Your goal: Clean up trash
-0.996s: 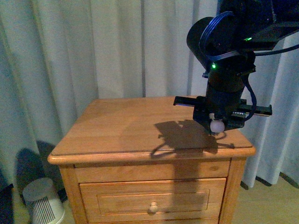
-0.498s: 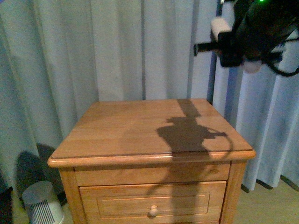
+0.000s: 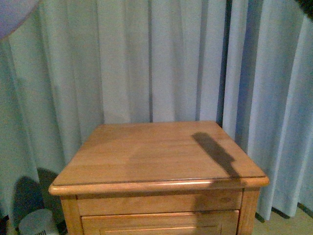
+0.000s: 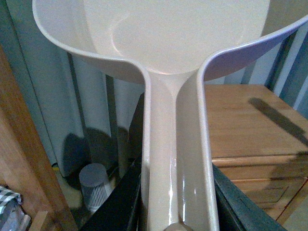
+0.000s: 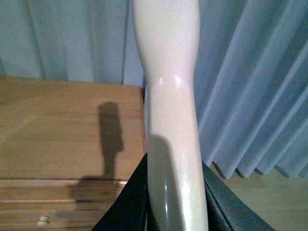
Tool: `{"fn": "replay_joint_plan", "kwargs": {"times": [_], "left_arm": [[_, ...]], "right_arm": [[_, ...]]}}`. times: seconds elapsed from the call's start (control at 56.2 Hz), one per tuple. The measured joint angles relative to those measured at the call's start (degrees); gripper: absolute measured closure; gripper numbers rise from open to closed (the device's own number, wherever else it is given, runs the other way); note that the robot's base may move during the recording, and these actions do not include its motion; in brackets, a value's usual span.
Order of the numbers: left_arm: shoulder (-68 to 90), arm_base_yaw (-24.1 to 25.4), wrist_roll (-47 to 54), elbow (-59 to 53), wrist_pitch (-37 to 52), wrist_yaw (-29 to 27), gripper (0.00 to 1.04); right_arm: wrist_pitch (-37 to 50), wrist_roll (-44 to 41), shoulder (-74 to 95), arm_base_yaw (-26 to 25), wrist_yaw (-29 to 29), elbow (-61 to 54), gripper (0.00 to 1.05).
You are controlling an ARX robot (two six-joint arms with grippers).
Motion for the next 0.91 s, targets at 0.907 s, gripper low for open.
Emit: {"fn": "replay_joint_plan", "kwargs": {"times": [0.907], "left_arm": [[0.00,0.00,-0.02,0.00,0.00,0.00,0.77]], "right_arm": [[-4.39,3.91,-14.99,6.01,10.51,-9.16,0.84]]}}
